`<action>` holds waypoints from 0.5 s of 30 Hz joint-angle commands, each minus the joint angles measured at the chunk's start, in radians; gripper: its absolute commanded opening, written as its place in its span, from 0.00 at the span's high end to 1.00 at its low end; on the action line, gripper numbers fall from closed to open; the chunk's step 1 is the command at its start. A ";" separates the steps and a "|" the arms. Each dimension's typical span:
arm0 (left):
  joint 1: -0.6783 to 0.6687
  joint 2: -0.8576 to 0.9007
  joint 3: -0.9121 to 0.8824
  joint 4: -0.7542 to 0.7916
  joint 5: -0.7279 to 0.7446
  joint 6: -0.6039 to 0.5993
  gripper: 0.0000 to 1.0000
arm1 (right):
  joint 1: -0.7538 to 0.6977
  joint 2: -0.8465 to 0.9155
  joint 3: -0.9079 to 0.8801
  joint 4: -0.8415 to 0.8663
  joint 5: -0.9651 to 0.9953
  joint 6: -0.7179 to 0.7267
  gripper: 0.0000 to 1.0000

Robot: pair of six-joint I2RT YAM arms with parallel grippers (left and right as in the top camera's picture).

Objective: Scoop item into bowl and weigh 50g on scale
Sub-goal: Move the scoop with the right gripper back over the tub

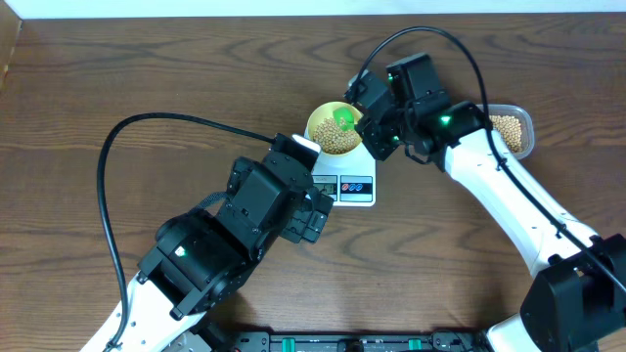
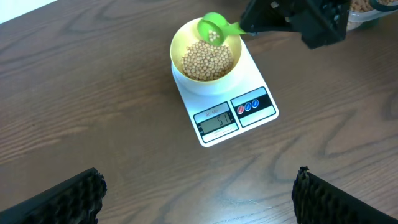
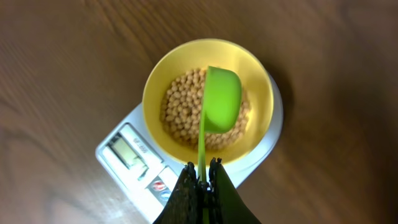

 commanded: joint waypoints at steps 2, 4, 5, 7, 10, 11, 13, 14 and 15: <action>0.003 0.002 0.005 -0.003 -0.010 -0.002 0.02 | -0.095 -0.006 0.019 -0.021 -0.159 0.209 0.99; 0.003 0.002 0.005 -0.003 -0.010 -0.002 0.02 | -0.158 0.013 0.019 -0.029 -0.265 0.270 0.99; 0.003 0.002 0.005 -0.003 -0.010 -0.002 0.02 | -0.185 0.025 0.019 -0.030 -0.328 0.289 0.99; 0.003 0.002 0.005 -0.003 -0.010 -0.002 0.02 | -0.236 0.052 0.019 -0.027 -0.473 0.311 0.99; 0.003 0.002 0.005 -0.003 -0.010 -0.002 0.02 | -0.305 0.089 0.019 -0.005 -0.715 0.315 0.99; 0.003 0.002 0.005 -0.003 -0.010 -0.002 0.02 | -0.323 0.095 0.019 0.009 -0.779 0.315 0.99; 0.003 0.002 0.005 -0.003 -0.010 -0.002 0.02 | -0.360 0.098 0.019 0.043 -0.868 0.315 0.99; 0.003 0.002 0.005 -0.003 -0.010 -0.002 0.02 | -0.377 0.098 0.019 0.056 -0.895 0.319 0.99; 0.003 0.002 0.005 -0.003 -0.010 -0.002 0.02 | -0.397 0.098 0.019 0.074 -0.923 0.332 0.99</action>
